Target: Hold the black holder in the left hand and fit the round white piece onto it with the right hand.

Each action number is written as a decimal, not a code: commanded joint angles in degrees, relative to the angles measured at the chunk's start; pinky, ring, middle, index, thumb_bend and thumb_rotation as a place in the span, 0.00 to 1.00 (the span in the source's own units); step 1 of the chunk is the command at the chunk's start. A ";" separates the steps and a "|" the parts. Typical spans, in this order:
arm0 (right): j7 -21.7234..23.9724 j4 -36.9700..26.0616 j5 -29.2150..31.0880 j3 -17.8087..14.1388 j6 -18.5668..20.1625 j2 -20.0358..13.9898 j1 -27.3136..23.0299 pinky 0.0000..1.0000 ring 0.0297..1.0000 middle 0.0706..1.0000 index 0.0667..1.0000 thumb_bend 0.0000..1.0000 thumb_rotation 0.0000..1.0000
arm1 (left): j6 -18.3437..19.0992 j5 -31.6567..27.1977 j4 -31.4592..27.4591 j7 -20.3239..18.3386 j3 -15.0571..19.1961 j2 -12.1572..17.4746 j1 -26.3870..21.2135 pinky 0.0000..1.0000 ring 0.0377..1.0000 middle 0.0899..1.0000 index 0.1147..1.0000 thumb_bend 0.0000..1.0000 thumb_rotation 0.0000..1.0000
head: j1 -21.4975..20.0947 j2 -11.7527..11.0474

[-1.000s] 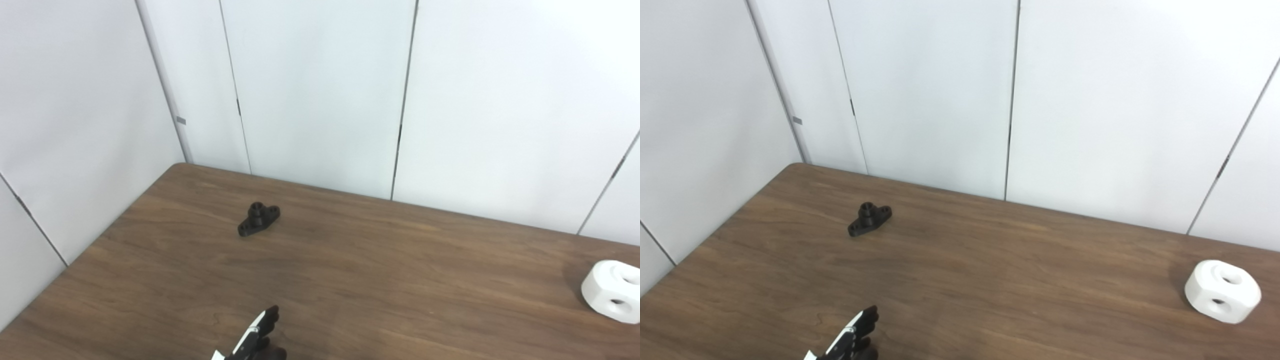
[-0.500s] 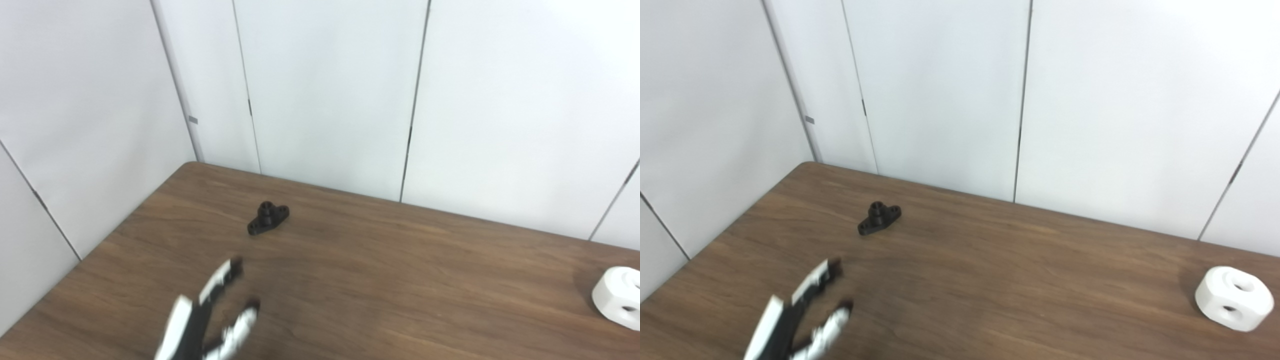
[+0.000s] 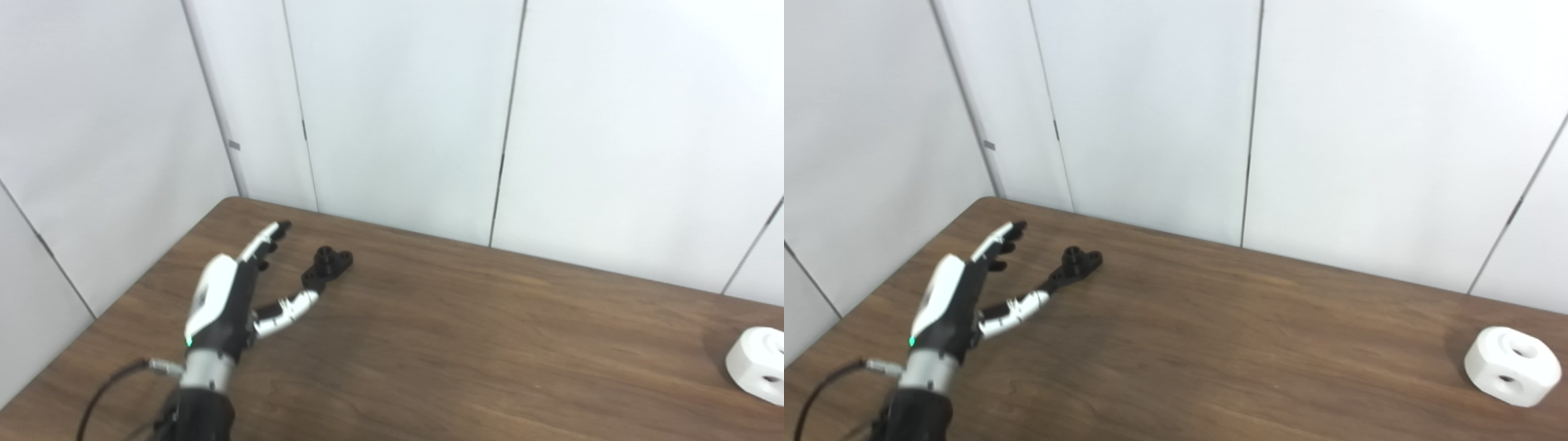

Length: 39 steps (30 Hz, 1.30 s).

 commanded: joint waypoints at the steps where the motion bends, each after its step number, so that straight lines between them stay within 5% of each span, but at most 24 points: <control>1: 0.11 -1.30 -0.07 -0.20 -1.14 -0.54 -0.40 1.00 1.00 1.00 0.97 0.55 1.00 | 0.20 2.92 1.86 0.16 0.24 2.09 -3.53 0.77 0.87 0.89 0.88 0.69 0.29 | -0.15 -0.01; 12: 0.14 -1.13 -0.18 -0.37 -1.58 -0.34 -0.53 1.00 1.00 1.00 0.96 0.54 1.00 | -0.32 9.06 11.99 -0.33 -1.13 5.32 -8.13 0.85 0.95 0.93 0.87 0.83 0.33 | -0.48 0.01; 21: -0.16 -1.74 -0.32 -0.35 -1.45 -0.12 -0.45 1.00 1.00 1.00 0.96 0.53 1.00 | -0.39 13.39 20.21 -0.26 -5.41 9.42 -10.59 0.99 0.98 0.96 0.85 0.93 0.50 | -0.80 0.22; 39: -0.48 -3.12 -1.45 -0.26 -0.74 0.42 0.15 1.00 1.00 1.00 0.96 0.52 1.00 | 0.03 10.22 35.45 2.57 -6.30 9.07 -16.74 1.00 0.98 0.95 0.83 0.96 0.55 | -2.01 0.64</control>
